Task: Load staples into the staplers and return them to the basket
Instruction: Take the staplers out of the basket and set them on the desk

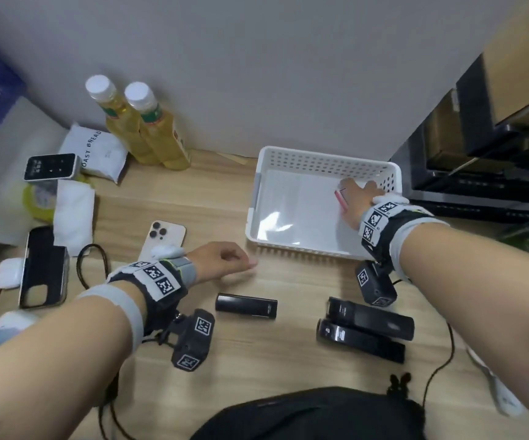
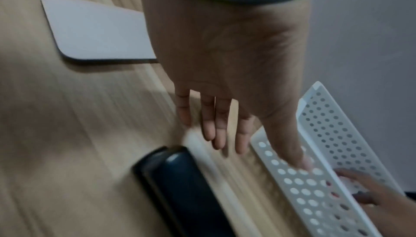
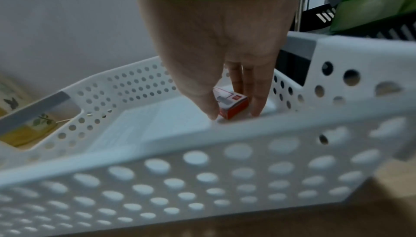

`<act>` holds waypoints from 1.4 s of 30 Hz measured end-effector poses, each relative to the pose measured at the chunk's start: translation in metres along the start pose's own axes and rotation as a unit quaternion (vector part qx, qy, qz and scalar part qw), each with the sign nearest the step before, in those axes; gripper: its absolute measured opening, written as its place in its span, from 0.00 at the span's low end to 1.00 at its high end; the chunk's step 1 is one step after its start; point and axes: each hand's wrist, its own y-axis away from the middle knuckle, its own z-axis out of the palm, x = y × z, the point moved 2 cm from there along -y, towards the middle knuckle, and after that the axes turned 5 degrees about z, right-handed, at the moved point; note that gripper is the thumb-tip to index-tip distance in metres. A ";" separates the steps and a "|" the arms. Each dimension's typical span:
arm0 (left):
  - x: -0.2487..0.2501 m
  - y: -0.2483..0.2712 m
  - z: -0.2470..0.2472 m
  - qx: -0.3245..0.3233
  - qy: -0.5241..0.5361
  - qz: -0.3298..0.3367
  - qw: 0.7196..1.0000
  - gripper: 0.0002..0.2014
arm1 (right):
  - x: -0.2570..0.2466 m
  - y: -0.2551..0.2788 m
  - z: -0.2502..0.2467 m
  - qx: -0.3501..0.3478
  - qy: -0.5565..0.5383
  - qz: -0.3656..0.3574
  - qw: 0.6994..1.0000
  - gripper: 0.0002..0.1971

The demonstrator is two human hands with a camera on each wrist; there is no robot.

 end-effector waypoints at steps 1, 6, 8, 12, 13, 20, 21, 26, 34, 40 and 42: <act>-0.007 0.005 0.001 -0.018 -0.039 0.001 0.999 0.21 | -0.002 0.002 -0.002 0.005 0.005 0.002 1.000 0.17; -0.020 0.019 0.011 -0.055 -0.106 0.039 0.992 0.16 | -0.011 0.031 -0.013 0.031 -0.123 -0.034 0.991 0.16; -0.021 0.021 0.013 -0.045 -0.109 0.046 0.992 0.14 | -0.023 0.054 -0.023 0.022 -0.197 -0.075 0.977 0.19; -0.023 0.025 0.019 -0.017 -0.089 0.086 0.992 0.11 | -0.052 0.124 -0.034 0.024 -0.263 -0.213 0.941 0.28; -0.024 0.026 0.020 -0.010 -0.089 0.102 0.991 0.10 | -0.059 0.145 -0.029 0.011 -0.270 -0.249 0.930 0.30; -0.026 0.018 0.031 0.097 -0.079 0.170 0.977 0.06 | -0.084 0.226 0.064 -0.133 -0.114 -0.332 0.927 0.24; -0.023 0.016 0.030 0.108 -0.073 0.174 0.976 0.07 | -0.085 0.228 0.076 -0.127 -0.085 -0.337 0.929 0.22; -0.015 0.003 0.025 0.126 -0.059 0.204 0.969 0.05 | -0.100 0.218 0.112 -0.030 -0.062 -0.374 0.925 0.20; -0.032 -0.010 0.031 0.113 0.078 0.192 0.972 0.29 | -0.113 0.216 0.107 0.052 -0.037 -0.402 0.913 0.30; -0.064 0.019 0.065 0.283 0.203 0.194 0.917 0.23 | -0.073 0.240 0.101 0.117 -0.168 -0.362 0.910 0.25; -0.072 0.043 0.088 0.293 0.219 0.192 0.911 0.27 | -0.046 0.255 0.108 0.173 -0.200 -0.331 0.906 0.22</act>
